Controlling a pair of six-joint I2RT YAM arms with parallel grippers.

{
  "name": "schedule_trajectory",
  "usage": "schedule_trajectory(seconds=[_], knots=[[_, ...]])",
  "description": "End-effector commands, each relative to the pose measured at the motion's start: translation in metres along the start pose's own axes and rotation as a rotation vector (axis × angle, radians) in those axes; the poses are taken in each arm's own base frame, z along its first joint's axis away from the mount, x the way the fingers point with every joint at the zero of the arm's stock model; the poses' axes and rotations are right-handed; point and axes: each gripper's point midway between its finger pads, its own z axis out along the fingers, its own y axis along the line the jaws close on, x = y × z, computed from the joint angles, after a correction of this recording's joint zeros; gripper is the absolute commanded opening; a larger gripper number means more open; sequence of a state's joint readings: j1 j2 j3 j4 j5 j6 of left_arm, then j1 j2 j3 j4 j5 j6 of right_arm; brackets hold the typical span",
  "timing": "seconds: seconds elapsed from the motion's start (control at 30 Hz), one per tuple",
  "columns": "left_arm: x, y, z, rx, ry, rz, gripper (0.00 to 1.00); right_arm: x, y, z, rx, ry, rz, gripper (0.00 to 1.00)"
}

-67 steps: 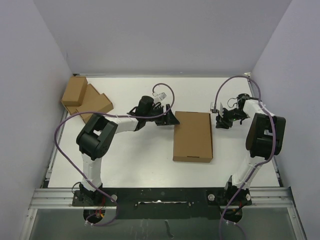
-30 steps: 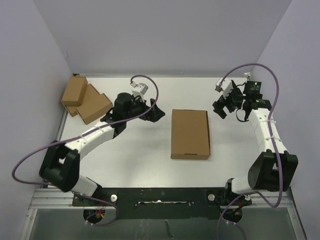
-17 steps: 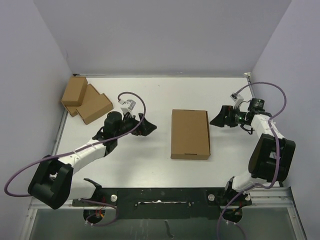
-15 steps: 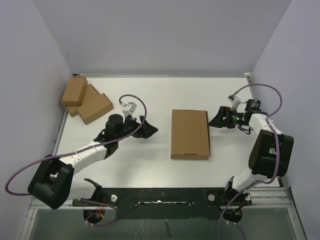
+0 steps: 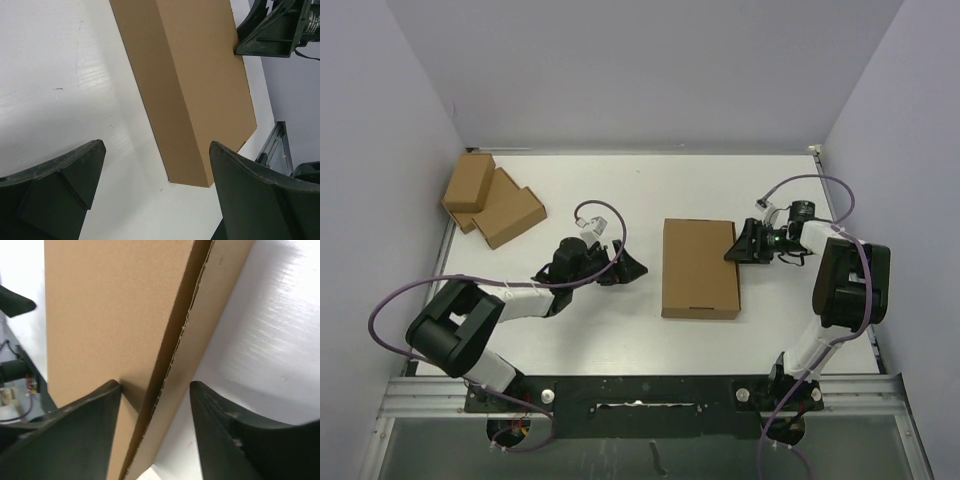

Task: Fold the paper box

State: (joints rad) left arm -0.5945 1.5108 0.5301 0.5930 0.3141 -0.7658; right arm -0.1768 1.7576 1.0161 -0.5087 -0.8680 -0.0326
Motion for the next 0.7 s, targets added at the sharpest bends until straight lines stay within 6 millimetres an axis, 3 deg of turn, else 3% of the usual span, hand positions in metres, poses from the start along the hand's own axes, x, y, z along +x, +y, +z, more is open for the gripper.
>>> schedule_trajectory(seconds=[0.0, 0.1, 0.23, 0.43, 0.67], knots=[[-0.030, -0.021, 0.012, 0.067, -0.101, -0.024, 0.87, -0.015, -0.002, 0.001, -0.023, -0.019, 0.005, 0.49], [-0.028, -0.020, 0.015, 0.072, -0.104, -0.056, 0.94, -0.014, -0.006, -0.001, -0.046, -0.022, 0.037, 0.37], [-0.029, -0.028, 0.020, 0.136, -0.112, -0.111, 0.96, -0.013, -0.010, -0.003, -0.073, -0.036, 0.081, 0.29], [-0.024, -0.026, 0.030, 0.156, -0.097, -0.155, 0.96, -0.004, -0.026, -0.004, -0.095, -0.019, 0.156, 0.24], [-0.017, -0.023, 0.044, 0.156, -0.059, -0.155, 0.86, 0.004, -0.043, -0.002, -0.039, 0.010, 0.184, 0.20]])
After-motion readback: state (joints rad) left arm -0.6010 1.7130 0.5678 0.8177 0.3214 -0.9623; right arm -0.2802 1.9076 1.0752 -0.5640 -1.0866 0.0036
